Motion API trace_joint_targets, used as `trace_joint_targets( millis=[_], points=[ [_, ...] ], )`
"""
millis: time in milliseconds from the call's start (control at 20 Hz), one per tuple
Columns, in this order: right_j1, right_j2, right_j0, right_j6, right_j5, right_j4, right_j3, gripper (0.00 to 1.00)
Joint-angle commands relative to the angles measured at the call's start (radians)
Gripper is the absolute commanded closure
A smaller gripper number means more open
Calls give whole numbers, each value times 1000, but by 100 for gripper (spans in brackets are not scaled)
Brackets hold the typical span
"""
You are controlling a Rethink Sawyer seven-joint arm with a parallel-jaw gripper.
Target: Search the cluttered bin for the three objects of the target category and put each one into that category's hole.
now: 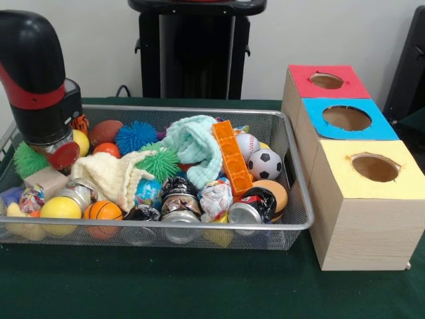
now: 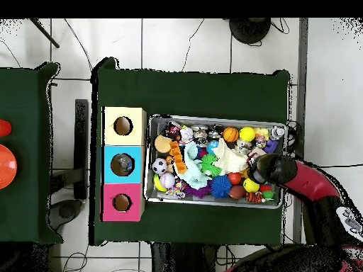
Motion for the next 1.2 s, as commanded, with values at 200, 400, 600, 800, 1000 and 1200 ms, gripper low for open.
trace_joint_targets(
  millis=[200, 400, 600, 800, 1000, 1200],
  points=[
    [249, 121, 17, 115, -223, 27, 92, 100],
    [243, 144, -2, 106, -220, 42, 116, 100],
    [213, 135, 14, 131, -201, 63, 145, 100],
    [157, 59, 102, 217, -195, 67, 166, 100],
    [123, -29, 194, 265, -175, 70, 166, 100],
    [75, -86, 255, 282, -168, 99, 209, 100]
  ],
)
